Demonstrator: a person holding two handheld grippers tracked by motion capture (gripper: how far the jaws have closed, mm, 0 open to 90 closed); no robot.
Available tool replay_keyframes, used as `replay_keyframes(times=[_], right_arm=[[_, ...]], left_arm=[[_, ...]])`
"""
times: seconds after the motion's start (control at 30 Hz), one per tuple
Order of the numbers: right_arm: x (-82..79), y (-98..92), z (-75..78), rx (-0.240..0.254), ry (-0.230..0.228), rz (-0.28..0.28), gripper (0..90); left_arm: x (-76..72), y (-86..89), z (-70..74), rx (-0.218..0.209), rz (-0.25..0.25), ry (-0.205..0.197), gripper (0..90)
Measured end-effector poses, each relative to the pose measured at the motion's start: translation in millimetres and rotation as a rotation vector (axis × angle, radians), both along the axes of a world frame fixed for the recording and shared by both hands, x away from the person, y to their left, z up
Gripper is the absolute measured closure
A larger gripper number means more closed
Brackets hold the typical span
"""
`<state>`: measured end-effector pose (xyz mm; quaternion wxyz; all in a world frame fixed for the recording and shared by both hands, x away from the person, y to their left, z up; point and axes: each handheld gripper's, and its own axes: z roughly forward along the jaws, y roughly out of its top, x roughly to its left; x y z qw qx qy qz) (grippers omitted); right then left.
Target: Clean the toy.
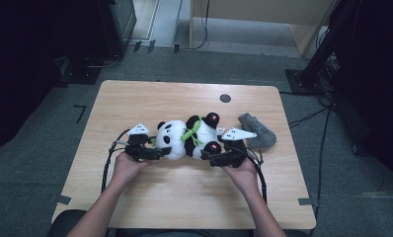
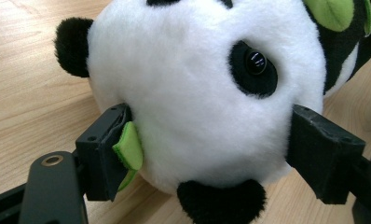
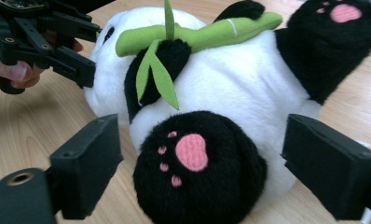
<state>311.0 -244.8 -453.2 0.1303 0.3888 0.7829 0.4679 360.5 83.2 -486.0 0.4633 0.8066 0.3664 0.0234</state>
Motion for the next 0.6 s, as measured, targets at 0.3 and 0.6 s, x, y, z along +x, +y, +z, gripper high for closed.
replay_keyframes(times=[0.3, 0.6], right_arm=[[8.6, 11.9, -18.2, -0.044, 0.025, 0.002, 0.0], [11.2, 21.0, -29.5, -0.110, -0.004, -0.039, 0.0]], left_arm=[[0.3, 0.2, 0.1, 0.000, -0.001, 0.002, 20.7], [1.4, 0.4, -0.3, -0.011, 0.003, 0.008, 20.7]])
